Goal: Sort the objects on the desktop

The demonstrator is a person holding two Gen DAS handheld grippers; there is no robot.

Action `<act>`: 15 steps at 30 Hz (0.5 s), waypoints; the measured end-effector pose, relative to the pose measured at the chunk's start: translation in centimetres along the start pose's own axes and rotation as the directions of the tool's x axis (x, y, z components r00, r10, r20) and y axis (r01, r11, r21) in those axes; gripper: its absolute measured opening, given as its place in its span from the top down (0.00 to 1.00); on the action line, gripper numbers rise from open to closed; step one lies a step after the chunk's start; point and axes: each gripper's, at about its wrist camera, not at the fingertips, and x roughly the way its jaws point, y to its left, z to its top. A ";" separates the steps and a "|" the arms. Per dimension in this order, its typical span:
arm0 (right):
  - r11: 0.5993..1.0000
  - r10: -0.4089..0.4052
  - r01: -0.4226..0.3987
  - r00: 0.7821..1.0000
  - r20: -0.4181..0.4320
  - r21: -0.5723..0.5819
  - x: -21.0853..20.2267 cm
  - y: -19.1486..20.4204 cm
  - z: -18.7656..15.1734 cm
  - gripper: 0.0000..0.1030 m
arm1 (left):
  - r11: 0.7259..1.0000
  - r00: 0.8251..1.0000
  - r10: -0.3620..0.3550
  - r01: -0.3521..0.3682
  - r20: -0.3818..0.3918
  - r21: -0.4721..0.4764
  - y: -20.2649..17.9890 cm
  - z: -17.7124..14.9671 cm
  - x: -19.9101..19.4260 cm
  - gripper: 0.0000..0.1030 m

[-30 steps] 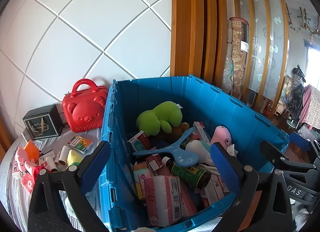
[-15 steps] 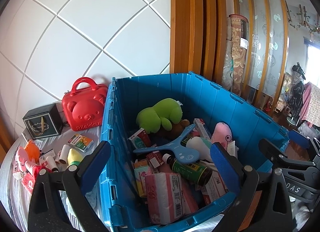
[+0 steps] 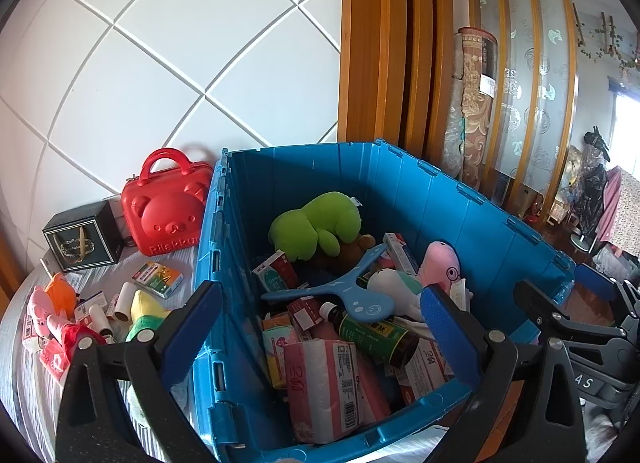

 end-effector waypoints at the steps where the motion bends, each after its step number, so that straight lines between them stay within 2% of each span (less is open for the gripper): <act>1: 1.000 0.001 -0.001 1.000 -0.001 0.000 0.1 -0.1 0.0 0.00 | 1.000 1.000 0.000 0.000 -0.001 0.001 -0.1 0.0 0.0 0.02; 15: 1.000 -0.009 0.009 1.000 -0.004 0.008 0.1 -0.5 0.1 0.00 | 1.000 1.000 -0.019 0.019 -0.003 0.004 -0.4 -0.1 -0.1 0.02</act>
